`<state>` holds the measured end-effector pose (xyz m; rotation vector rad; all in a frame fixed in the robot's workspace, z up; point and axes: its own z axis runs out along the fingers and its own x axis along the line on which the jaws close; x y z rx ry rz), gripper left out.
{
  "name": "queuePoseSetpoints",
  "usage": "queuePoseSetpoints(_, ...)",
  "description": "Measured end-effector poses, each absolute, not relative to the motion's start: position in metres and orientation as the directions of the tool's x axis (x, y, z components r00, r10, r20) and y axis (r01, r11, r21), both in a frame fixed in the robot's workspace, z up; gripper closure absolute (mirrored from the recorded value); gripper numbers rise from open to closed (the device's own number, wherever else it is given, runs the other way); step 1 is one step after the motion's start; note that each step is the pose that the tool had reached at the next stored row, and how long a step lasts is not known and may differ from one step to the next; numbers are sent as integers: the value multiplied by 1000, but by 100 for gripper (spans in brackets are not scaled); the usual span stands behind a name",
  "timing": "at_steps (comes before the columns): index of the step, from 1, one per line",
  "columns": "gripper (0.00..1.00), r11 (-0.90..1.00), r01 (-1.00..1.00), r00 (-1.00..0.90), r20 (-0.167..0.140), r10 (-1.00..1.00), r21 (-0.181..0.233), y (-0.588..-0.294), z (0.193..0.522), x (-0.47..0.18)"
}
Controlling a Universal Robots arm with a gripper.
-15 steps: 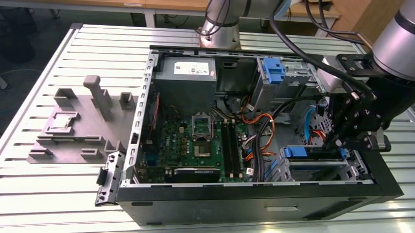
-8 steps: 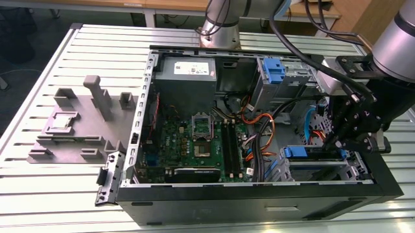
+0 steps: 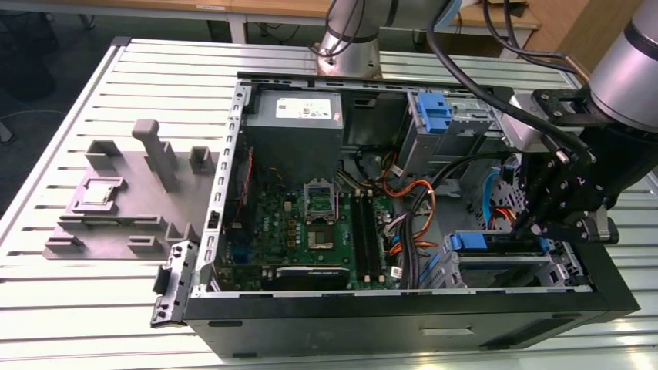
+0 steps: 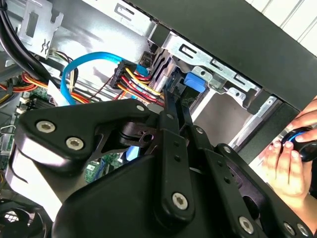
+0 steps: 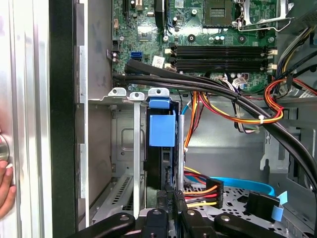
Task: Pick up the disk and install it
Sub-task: 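Insert the first disk wire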
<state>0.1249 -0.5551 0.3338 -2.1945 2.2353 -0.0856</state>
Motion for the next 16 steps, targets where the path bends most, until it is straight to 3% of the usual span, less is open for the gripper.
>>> queuePoseSetpoints(16,83,34,-998,-35,32,-999,-44,-555,335,125)
